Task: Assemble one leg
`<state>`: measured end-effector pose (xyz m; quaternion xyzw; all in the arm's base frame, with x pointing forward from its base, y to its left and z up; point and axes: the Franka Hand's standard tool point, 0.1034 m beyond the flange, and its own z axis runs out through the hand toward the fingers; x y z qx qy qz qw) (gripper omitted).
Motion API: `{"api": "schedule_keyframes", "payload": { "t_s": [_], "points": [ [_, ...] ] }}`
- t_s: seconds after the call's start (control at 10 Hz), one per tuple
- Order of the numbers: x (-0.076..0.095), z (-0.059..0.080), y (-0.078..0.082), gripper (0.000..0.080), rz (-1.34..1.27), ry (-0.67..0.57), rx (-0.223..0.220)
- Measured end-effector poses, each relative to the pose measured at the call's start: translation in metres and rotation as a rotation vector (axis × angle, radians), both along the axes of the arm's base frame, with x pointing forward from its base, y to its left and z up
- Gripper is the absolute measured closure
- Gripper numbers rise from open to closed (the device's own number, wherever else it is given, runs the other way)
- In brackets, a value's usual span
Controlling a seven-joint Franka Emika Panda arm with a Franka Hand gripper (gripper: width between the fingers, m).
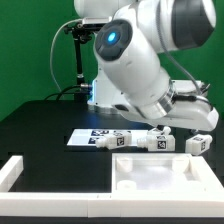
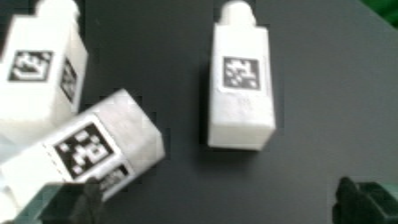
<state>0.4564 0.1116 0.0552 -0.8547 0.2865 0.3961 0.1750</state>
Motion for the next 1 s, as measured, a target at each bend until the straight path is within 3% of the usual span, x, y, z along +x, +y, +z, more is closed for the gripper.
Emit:
{"api": "schedule_keyframes", "payload": {
  "t_s": [0.4, 0.8, 1.0],
  "points": [
    [-0.006, -0.001, 0.029, 0.015, -0.016, 0.041, 0.0],
    [-0.006, -0.003, 0.028, 0.015, -0.036, 0.056, -0.018],
    [-0.018, -0.009, 0.041, 0.015, -0.038, 0.061, -0.036]
  ]
}}
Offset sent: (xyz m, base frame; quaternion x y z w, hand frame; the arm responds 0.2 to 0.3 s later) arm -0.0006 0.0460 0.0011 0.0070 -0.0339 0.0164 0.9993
